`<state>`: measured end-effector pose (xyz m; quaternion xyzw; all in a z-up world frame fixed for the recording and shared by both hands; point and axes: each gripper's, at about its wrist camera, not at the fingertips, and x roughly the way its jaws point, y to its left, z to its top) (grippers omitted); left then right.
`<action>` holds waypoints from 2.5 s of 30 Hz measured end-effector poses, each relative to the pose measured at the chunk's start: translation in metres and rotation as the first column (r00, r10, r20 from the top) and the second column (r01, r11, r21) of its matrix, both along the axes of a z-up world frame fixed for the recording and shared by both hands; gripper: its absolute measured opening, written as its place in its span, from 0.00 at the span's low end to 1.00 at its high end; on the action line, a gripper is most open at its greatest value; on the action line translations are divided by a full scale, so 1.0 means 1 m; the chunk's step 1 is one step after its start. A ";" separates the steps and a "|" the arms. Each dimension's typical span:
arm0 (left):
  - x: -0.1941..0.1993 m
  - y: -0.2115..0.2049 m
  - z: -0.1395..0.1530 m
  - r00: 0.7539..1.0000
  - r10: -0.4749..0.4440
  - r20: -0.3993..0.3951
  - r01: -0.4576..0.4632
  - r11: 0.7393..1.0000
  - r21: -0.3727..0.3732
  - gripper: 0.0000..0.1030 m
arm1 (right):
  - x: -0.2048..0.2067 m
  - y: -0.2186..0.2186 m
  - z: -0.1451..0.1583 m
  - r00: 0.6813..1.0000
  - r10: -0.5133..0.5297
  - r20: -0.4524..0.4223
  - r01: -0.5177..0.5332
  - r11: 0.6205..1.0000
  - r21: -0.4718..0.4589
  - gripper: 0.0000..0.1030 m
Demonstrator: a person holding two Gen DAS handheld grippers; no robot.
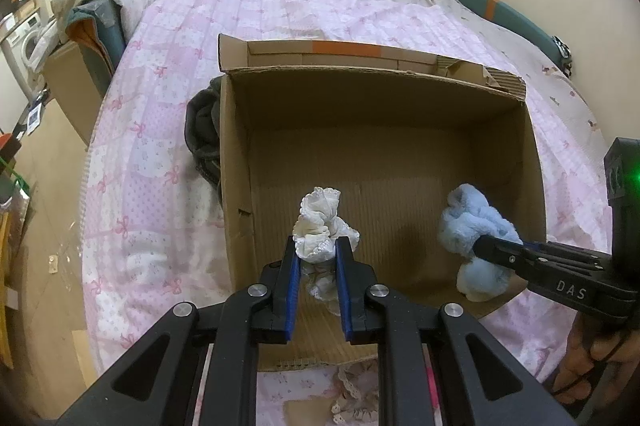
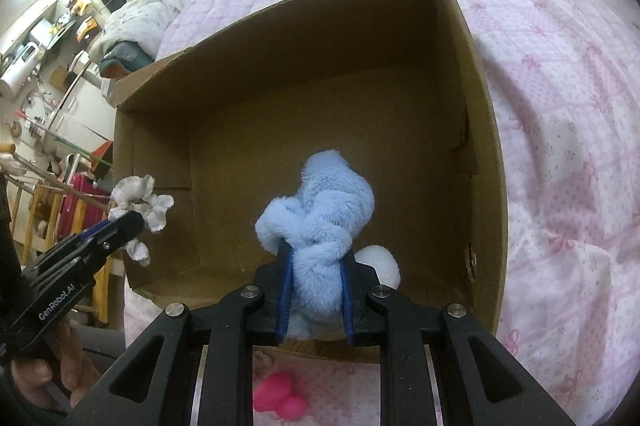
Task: Organize soft objects
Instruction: 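Carry both scrunchies over the box and open both tools to drop them, then grasp the white sock with the right tool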
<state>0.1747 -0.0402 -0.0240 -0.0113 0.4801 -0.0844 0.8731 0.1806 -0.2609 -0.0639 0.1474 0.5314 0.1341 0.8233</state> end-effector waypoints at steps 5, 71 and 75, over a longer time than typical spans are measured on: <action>0.000 0.000 -0.001 1.000 0.005 -0.007 -0.004 1.000 0.011 0.15 | 0.001 -0.001 0.000 1.000 -0.001 -0.002 0.001 1.000 -0.002 0.20; -0.073 0.074 0.031 0.969 0.248 -0.008 -0.248 0.969 0.010 0.55 | -0.065 0.002 0.035 0.996 0.006 0.088 0.002 0.996 -0.086 0.66; -0.082 0.091 0.024 0.947 0.318 -0.036 -0.319 0.948 -0.022 0.55 | -0.080 0.008 0.026 0.999 0.025 0.027 -0.024 0.998 -0.064 0.69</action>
